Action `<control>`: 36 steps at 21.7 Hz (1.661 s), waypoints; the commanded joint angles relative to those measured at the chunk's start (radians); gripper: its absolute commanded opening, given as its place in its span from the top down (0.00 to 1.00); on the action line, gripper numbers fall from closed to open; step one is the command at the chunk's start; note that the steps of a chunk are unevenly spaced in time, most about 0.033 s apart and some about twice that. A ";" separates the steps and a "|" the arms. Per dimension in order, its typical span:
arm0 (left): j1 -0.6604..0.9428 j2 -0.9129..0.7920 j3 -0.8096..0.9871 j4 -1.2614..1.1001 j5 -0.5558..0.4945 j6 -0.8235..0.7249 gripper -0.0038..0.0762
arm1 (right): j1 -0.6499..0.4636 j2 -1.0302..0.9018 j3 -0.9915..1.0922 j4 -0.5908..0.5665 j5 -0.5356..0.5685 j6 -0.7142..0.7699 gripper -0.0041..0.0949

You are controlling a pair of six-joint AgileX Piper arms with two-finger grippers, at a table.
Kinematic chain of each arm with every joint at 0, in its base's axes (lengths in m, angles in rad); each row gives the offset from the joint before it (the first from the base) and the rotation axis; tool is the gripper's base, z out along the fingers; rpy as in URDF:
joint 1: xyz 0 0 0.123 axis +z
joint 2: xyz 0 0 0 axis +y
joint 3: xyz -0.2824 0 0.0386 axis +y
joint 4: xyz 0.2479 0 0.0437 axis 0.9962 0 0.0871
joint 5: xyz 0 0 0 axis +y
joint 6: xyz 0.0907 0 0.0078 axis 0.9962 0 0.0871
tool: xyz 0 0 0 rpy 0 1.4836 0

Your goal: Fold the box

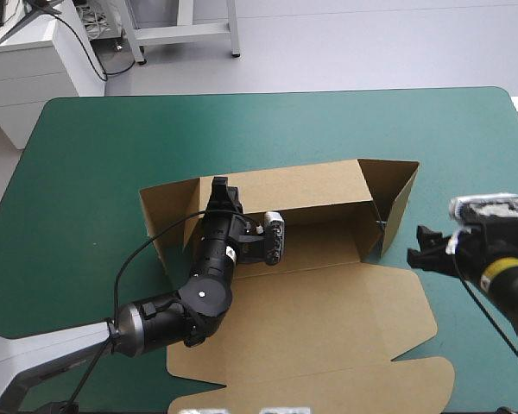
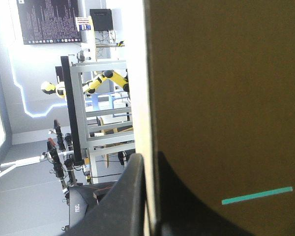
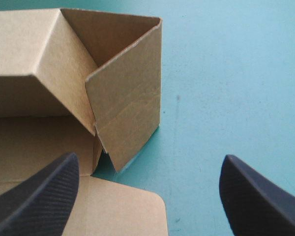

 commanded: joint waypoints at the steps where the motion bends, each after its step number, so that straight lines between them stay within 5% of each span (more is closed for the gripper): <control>1: -0.016 -0.023 -0.015 0.007 -0.063 -0.009 0.96 | -0.012 0.218 -0.213 -0.027 0.005 -0.013 0.23; 4: -0.016 -0.023 -0.015 0.007 -0.063 -0.009 0.96 | -0.066 0.382 -0.399 0.019 0.038 -0.084 0.23; 11: -0.016 -0.023 -0.015 0.007 -0.066 -0.009 0.96 | -0.457 0.782 -0.926 0.671 0.350 -0.542 0.23; 13: -0.016 -0.023 -0.015 0.007 -0.063 -0.009 0.96 | -0.512 0.879 -0.994 0.761 0.419 -0.608 0.23; 25: -0.014 -0.023 -0.015 0.007 -0.063 0.005 0.96 | -0.531 1.001 -1.016 0.715 0.465 -0.610 0.23; 36: -0.014 -0.023 -0.015 0.003 -0.070 0.000 0.96 | -0.531 0.829 -0.729 0.750 0.463 -0.666 0.23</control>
